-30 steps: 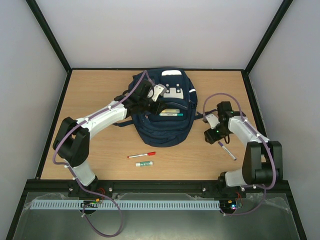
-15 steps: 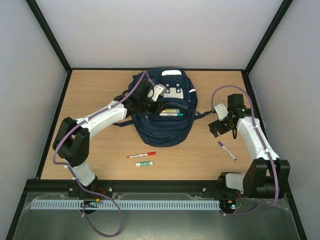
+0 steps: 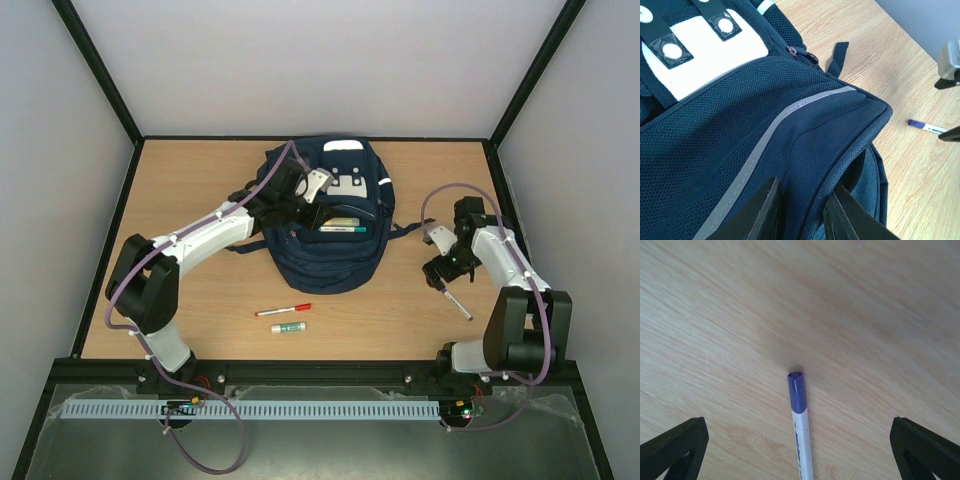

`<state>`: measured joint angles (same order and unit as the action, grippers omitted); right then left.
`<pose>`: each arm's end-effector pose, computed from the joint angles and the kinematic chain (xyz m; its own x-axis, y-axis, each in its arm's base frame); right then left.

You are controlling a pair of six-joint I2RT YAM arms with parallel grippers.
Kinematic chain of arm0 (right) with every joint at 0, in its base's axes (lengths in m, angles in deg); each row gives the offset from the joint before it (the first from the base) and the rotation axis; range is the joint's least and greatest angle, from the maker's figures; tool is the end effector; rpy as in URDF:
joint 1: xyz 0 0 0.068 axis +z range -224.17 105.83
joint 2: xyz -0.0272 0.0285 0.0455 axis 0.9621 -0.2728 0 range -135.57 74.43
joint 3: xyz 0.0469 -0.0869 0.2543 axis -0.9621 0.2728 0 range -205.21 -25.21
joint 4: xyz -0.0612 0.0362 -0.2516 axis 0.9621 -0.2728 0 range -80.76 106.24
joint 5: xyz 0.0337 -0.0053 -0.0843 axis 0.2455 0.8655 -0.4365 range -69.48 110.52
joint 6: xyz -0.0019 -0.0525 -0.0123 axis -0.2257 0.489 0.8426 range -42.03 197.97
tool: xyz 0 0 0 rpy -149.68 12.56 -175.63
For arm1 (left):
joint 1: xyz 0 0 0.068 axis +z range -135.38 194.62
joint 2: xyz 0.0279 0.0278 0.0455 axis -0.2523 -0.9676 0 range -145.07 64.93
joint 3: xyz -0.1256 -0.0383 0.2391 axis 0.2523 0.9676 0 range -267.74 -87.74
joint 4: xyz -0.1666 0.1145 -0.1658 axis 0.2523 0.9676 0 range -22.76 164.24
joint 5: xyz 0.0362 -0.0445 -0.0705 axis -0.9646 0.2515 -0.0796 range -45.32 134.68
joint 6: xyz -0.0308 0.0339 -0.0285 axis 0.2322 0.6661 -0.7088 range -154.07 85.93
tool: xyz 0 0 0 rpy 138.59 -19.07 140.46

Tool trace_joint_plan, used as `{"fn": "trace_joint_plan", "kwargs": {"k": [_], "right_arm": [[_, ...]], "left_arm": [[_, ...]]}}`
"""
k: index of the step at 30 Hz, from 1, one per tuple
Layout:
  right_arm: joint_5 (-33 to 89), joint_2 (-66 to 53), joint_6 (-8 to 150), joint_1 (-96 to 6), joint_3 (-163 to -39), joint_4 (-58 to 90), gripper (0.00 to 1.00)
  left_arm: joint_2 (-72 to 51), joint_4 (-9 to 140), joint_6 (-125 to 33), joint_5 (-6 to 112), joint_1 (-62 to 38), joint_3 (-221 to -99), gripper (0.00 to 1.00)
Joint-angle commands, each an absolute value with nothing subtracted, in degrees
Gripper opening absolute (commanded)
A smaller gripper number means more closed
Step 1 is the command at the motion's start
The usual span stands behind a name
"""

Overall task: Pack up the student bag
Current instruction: Move the stationery to the center of the board.

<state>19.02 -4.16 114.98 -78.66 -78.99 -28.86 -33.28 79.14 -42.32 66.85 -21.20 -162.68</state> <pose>0.2522 -0.0207 0.2209 -0.8002 -0.5407 -0.2594 -0.4938 0.8396 -0.2264 0.3115 -0.2414 0.2715 -0.5760 0.2517 -0.7777 0.7168 0.6129 -0.3325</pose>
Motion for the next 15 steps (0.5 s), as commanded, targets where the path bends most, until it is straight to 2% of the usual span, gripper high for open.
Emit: {"fn": "trace_joint_plan", "kwargs": {"k": [1,5,8,11,15], "right_arm": [[16.22,-1.88,117.37,-78.91,-75.56,-32.71,1.00],[15.26,4.35,118.80,-79.04,-75.15,-28.32,1.00],[8.02,9.71,121.14,-79.00,-73.30,-23.74,0.99],[2.49,9.87,122.43,-79.51,-71.73,-22.02,1.00],[6.68,11.61,128.70,-81.74,-65.77,-23.09,0.99]], "left_arm": [[-30.88,76.34,-43.24,68.89,-21.33,-164.09,0.25],[-31.43,76.33,-43.37,69.14,-21.38,-164.21,0.25],[-31.64,76.30,-43.47,69.16,-21.35,-164.16,0.25],[-31.97,76.38,-43.55,69.24,-21.35,-164.27,0.25],[-32.43,76.37,-43.64,69.68,-21.40,-164.33,0.25]]}}
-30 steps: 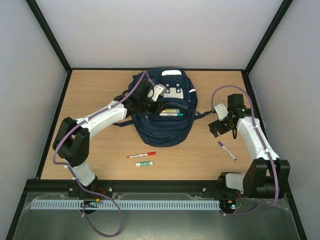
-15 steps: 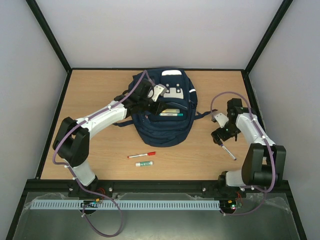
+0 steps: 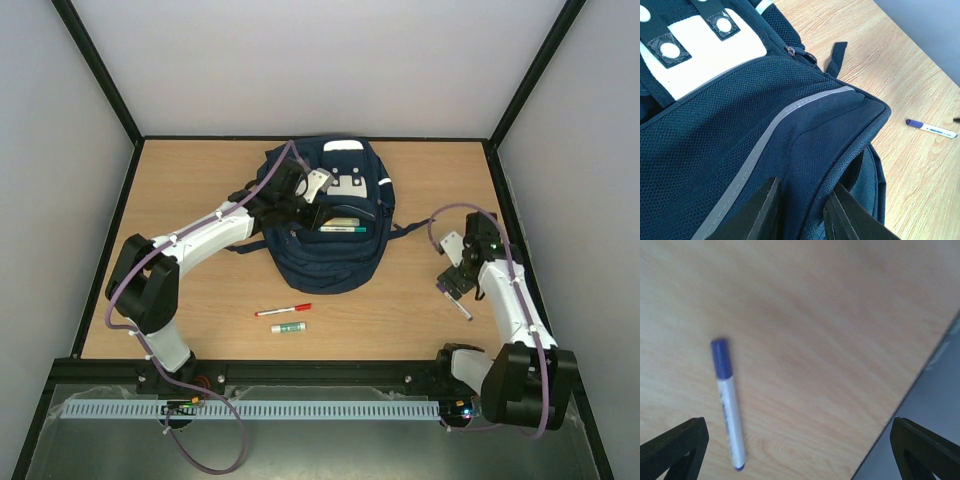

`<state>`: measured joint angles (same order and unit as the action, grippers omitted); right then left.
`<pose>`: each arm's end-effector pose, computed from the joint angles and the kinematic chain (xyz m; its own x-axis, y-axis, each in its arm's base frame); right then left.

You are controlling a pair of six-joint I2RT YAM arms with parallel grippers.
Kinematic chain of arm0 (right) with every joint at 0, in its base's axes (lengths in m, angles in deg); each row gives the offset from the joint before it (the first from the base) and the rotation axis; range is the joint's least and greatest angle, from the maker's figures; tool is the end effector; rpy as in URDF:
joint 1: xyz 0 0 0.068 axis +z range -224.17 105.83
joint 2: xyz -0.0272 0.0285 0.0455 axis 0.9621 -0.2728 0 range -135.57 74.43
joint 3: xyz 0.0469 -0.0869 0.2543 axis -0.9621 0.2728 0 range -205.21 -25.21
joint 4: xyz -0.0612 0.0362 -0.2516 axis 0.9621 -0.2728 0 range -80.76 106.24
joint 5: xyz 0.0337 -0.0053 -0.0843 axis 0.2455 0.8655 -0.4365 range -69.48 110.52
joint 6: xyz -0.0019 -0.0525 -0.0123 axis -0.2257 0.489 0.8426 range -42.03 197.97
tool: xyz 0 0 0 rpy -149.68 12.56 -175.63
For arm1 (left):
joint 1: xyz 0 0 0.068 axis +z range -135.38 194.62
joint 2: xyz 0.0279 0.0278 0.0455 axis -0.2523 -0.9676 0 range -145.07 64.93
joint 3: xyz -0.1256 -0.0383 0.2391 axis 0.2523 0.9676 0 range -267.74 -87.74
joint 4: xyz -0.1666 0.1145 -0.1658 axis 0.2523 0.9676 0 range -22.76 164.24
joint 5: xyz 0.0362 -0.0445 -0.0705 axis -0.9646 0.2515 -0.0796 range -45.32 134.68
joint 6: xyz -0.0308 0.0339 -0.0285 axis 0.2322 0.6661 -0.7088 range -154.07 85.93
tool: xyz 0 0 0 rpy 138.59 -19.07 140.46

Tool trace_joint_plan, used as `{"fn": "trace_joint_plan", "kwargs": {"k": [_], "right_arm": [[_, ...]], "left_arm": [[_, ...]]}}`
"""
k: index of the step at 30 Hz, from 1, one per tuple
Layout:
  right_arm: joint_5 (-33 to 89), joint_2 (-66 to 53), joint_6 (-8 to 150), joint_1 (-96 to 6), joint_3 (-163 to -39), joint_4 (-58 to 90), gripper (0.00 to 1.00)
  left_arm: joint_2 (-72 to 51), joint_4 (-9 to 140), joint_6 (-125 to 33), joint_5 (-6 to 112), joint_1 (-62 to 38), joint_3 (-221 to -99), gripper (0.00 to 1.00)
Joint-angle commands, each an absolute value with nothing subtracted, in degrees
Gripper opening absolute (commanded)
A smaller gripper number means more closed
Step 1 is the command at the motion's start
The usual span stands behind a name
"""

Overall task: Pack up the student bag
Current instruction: Move the stationery to the center of the board.

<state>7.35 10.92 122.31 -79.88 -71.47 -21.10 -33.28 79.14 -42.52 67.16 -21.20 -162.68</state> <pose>0.2151 -0.0297 0.2458 -0.7396 -0.6099 -0.2846 -0.4035 0.7403 -0.5378 0.3114 -0.2415 0.2715 -0.5788 0.2502 -0.7762 0.7169 0.6097 -0.3381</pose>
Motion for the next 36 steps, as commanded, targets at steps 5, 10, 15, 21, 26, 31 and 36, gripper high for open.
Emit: {"fn": "trace_joint_plan", "kwargs": {"k": [5,10,15,21,26,31,36], "right_arm": [[10.72,4.09,126.14,-86.18,-65.91,-27.41,0.71],[12.87,-0.63,124.38,-90.24,-67.62,-27.60,0.61],[12.34,-1.81,124.23,-90.77,-67.03,-26.83,0.55],[11.92,-4.39,123.64,-91.36,-66.10,-25.81,0.44],[11.86,-6.45,123.06,-92.09,-65.54,-24.87,0.36],[11.83,-8.18,122.01,-92.12,-65.19,-24.39,0.26],[13.70,-9.83,120.60,-92.12,-67.03,-25.77,0.16]], "left_arm": [[-32.72,76.38,-43.72,69.79,-21.38,-164.32,0.25],[-33.05,76.38,-43.82,70.07,-21.35,-164.47,0.25],[-33.24,76.35,-43.82,70.08,-21.38,-164.47,0.26],[-33.49,76.46,-43.80,70.04,-21.35,-164.37,0.26],[-33.59,76.47,-43.82,70.09,-21.36,-164.45,0.26],[-33.68,76.46,-43.88,70.25,-21.34,-164.46,0.26],[-33.68,76.43,-43.91,70.25,-21.39,-164.46,0.26]]}}
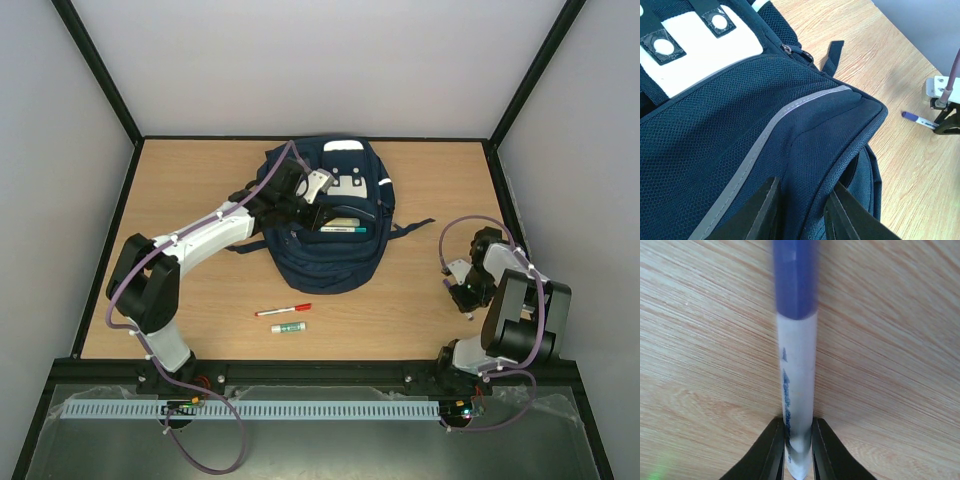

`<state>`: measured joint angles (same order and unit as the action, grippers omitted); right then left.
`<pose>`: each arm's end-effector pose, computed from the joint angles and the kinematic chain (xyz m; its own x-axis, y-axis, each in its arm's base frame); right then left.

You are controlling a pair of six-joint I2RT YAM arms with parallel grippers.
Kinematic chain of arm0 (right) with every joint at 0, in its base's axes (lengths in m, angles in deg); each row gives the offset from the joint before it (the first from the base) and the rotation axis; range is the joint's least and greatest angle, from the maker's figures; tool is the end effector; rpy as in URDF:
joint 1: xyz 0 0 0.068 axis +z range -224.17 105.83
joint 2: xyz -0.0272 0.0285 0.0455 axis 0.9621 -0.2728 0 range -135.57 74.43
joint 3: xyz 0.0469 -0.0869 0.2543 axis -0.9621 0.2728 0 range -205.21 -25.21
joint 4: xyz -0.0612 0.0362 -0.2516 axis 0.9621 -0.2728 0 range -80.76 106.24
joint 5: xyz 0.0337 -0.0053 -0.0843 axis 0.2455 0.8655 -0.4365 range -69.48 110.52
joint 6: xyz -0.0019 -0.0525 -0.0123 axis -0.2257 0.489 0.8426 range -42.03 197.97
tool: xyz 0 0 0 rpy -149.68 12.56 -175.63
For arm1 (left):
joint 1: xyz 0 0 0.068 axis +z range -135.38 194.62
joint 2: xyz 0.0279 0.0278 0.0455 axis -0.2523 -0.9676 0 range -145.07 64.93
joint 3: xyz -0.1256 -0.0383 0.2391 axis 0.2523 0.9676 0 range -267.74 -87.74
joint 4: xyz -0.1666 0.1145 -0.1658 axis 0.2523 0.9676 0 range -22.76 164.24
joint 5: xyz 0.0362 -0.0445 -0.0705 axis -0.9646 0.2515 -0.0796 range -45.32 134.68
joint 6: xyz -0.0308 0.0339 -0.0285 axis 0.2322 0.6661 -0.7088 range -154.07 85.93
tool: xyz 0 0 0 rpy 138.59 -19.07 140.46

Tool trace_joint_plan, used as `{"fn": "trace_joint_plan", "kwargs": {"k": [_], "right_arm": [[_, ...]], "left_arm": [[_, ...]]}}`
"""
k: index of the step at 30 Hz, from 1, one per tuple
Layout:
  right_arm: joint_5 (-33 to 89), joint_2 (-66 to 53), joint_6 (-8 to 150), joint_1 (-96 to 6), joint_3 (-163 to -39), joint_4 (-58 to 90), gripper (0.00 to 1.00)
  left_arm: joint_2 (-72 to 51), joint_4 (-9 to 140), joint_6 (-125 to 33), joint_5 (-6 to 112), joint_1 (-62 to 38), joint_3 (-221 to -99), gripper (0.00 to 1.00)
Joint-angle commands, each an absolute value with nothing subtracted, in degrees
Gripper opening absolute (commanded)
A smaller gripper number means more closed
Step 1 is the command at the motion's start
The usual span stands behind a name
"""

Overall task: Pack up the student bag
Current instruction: Move the stationery to the center of the board.

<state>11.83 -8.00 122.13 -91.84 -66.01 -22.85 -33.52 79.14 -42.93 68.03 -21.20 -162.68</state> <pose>0.2135 -0.0737 0.1494 -0.8999 -0.4360 -0.0117 -0.4231 0.8791 -0.2193 0.3115 -0.2422 0.2701 -0.5874 0.2495 -0.7699 0.7173 0.6010 -0.3525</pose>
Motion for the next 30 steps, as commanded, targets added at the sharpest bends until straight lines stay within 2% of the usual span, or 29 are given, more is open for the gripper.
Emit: {"fn": "trace_joint_plan", "kwargs": {"k": [1,11,30], "right_arm": [[14.15,-10.18,120.38,-92.17,-67.38,-26.11,0.14],[21.08,-12.91,117.15,-90.42,-71.66,-29.11,0.07],[16.90,-9.07,115.00,-65.02,-67.27,-25.48,0.07]], "left_arm": [[-33.68,76.46,-43.87,70.25,-21.35,-164.46,0.26],[-34.11,76.47,-44.08,70.52,-21.39,-164.55,0.26],[-34.27,76.82,-44.17,70.59,-21.38,-164.64,0.26]]}}
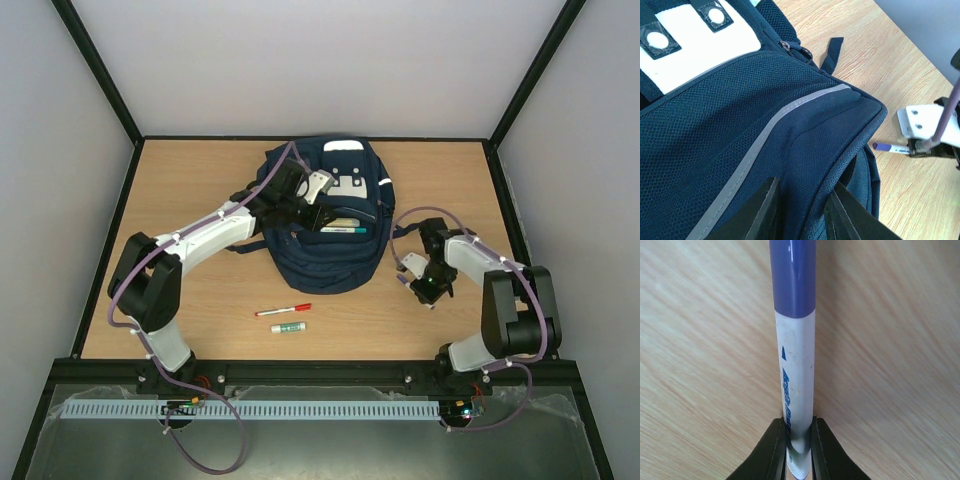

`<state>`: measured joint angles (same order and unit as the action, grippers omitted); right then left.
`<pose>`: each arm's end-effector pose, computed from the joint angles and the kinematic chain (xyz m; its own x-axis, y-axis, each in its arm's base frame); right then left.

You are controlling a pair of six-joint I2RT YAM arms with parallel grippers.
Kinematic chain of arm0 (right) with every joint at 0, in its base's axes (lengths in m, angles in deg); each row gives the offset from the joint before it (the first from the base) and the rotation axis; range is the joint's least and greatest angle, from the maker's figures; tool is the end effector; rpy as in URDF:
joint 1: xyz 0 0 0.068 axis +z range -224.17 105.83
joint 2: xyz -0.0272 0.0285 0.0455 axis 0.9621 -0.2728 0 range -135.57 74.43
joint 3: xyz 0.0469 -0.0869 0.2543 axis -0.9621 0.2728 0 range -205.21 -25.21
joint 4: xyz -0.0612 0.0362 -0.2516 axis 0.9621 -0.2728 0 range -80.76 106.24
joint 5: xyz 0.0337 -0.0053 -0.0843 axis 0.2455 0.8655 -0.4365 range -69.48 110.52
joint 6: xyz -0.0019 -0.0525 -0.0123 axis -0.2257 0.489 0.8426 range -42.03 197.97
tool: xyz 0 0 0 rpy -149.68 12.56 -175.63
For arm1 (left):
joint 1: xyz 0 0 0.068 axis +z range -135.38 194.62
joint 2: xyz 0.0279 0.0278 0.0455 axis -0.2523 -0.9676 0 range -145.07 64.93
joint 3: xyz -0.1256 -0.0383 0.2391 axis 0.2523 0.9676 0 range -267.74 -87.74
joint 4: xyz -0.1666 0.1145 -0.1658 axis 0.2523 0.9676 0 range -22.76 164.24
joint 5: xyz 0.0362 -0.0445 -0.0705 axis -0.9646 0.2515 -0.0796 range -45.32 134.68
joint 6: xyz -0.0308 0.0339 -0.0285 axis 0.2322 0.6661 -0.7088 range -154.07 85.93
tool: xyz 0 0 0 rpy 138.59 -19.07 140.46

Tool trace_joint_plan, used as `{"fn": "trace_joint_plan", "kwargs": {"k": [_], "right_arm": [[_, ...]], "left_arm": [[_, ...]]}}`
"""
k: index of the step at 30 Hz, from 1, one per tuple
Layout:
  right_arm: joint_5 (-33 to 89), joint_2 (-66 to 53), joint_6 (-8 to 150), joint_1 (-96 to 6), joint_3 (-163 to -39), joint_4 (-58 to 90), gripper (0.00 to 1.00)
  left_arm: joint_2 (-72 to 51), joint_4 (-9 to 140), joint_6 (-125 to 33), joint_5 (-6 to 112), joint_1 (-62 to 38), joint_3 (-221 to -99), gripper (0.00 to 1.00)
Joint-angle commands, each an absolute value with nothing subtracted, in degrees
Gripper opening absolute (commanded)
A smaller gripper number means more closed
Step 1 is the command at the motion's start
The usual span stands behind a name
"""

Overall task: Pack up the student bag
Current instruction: Move the stationery to the center of the board, then pick up the stationery from the center of the board.

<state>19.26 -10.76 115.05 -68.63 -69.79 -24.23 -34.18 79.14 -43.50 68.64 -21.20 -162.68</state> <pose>0.2389 0.0224 0.1543 -0.7284 -0.6762 -0.1105 -0.6670 0.7367 -0.1108 0.3126 -0.2434 0.2659 -0.6023 0.2500 -0.7581 0.7119 0.5979 -0.3684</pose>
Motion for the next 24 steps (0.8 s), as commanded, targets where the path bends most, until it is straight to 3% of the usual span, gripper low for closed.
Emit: {"fn": "trace_joint_plan", "kwargs": {"k": [1,5,12,17,24], "right_arm": [[16.23,-8.66,115.17,-64.19,-66.76,-25.23,0.07],[13.83,-8.24,115.41,-62.67,-65.67,-24.21,0.08],[13.56,-7.17,114.91,-62.67,-64.01,-22.51,0.28],[14.71,-7.45,112.41,-62.09,-63.40,-20.17,0.26],[17.05,-8.77,110.29,-61.08,-63.42,-19.25,0.11]], "left_arm": [[-34.29,76.82,-44.18,70.58,-21.35,-164.65,0.26],[-34.30,76.82,-44.25,70.69,-21.46,-164.63,0.26],[-34.47,76.79,-44.32,70.75,-21.42,-164.72,0.27],[-34.73,76.82,-44.53,70.82,-21.54,-164.72,0.27],[-34.82,76.81,-44.46,70.82,-21.51,-164.72,0.27]]}}
